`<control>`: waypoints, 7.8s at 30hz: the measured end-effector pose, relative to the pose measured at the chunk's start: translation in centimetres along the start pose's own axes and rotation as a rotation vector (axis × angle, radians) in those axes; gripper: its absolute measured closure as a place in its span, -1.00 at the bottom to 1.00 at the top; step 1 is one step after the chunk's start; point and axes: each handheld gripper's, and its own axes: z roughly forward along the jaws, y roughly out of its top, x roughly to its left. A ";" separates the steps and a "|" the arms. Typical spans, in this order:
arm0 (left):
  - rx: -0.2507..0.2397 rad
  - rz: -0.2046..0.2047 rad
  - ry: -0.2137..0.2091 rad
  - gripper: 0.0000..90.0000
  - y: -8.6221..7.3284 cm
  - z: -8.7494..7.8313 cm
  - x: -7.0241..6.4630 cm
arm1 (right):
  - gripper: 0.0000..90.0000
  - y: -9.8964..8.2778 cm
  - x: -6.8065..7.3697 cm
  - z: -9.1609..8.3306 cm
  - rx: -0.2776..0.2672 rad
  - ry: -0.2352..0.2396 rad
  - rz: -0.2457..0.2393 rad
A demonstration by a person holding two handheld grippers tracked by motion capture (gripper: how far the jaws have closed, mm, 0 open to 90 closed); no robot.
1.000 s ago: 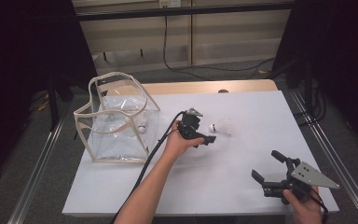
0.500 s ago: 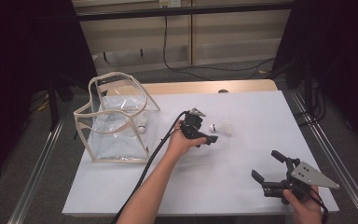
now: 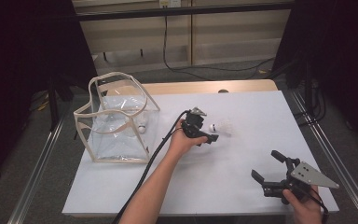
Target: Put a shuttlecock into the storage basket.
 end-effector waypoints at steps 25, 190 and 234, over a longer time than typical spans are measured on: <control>-0.007 0.034 0.016 -0.36 0.1 1.2 0.7 | -0.97 0.0 -0.1 0.0 0.000 -0.001 0.004; 0.282 -0.034 -0.151 0.46 1.2 -9.8 -1.7 | -0.97 0.0 0.1 0.1 0.000 0.009 -0.004; 0.304 -0.051 -0.135 0.46 3.0 -13.2 -1.8 | -0.97 0.0 0.1 0.1 0.001 0.009 -0.006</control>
